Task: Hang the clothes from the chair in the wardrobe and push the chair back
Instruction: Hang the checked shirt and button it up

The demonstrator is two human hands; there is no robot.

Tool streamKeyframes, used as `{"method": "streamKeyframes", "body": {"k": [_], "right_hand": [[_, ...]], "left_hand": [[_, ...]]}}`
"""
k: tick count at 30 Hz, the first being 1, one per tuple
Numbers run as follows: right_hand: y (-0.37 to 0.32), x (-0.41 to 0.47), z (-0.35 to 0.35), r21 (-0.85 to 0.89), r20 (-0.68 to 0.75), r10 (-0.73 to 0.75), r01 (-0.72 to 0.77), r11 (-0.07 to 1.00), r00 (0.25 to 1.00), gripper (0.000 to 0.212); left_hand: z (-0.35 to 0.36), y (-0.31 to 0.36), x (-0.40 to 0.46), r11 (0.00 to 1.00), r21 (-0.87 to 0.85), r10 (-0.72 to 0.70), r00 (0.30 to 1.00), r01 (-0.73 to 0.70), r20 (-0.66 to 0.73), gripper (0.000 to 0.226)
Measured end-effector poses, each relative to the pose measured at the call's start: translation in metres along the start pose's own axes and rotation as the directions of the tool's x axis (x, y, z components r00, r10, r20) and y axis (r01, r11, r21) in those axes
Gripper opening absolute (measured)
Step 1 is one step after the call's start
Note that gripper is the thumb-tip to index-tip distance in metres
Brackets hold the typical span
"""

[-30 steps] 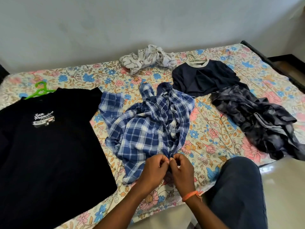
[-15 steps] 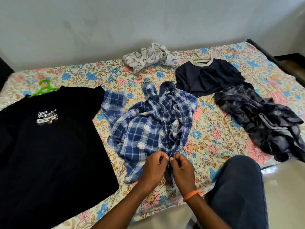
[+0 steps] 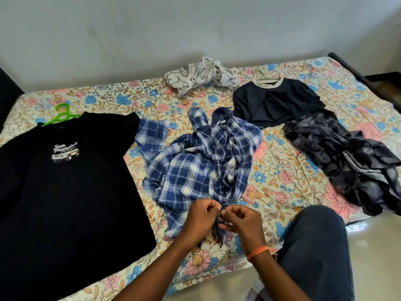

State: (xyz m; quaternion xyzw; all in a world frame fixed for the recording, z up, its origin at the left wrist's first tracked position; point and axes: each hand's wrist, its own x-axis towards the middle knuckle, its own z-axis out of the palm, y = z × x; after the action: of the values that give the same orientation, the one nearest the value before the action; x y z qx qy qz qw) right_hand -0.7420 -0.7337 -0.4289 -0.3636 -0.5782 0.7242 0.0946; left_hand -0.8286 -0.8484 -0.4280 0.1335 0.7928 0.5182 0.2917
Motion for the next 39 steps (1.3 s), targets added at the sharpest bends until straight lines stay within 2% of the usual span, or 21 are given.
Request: {"method": "streamKeyframes", "body": {"k": [6,9,12,17,23,27,29,32,37,39], "right_hand": [[0.006,-0.002,0.003,-0.203,-0.011,-0.105,0.101,0.974,0.994,0.006],[0.011,0.001,0.003,-0.294,-0.025,-0.183,0.168,0.941,0.983,0.009],[0.015,0.001,0.003,-0.335,-0.045,-0.222,0.195,0.922,0.974,0.011],[0.016,-0.003,0.005,-0.277,-0.043,-0.202,0.183,0.943,0.978,0.008],[0.009,-0.011,0.009,0.017,-0.045,-0.019,0.019,1.000,0.999,0.012],[0.012,-0.010,0.010,0.030,-0.037,-0.019,0.020,0.999,0.999,0.007],[0.012,-0.010,0.010,0.030,-0.025,-0.032,0.033,0.999,0.999,0.007],[0.009,-0.008,0.007,0.033,0.015,-0.032,0.031,0.999,0.999,0.016],[0.007,-0.006,0.006,0.095,0.034,0.022,-0.025,0.995,0.999,0.010],[0.005,-0.006,0.007,0.077,0.052,0.010,-0.014,0.997,0.999,0.014]], "left_hand": [[-0.005,0.006,-0.001,0.999,0.048,-0.026,1.000,0.026,0.016,0.018],[-0.008,0.011,-0.003,0.999,-0.006,-0.046,0.998,0.046,0.043,0.009],[-0.008,0.008,0.000,0.998,0.021,-0.052,0.998,0.051,0.043,0.006],[-0.005,0.005,0.001,0.973,-0.108,-0.204,0.979,0.206,0.029,0.011],[0.003,0.006,-0.002,0.964,-0.061,-0.254,0.963,0.260,0.095,0.021],[0.006,0.003,-0.001,0.951,-0.058,-0.296,0.948,0.304,0.117,0.023],[0.007,0.002,-0.001,0.964,-0.003,-0.265,0.961,0.266,0.079,0.024],[0.008,0.006,-0.003,0.969,0.173,-0.176,0.984,0.174,-0.005,0.027],[0.007,0.008,-0.004,0.978,0.140,-0.159,0.987,0.158,-0.004,0.025],[0.007,0.006,-0.004,0.972,0.200,-0.115,0.993,0.121,-0.038,0.024]]}}
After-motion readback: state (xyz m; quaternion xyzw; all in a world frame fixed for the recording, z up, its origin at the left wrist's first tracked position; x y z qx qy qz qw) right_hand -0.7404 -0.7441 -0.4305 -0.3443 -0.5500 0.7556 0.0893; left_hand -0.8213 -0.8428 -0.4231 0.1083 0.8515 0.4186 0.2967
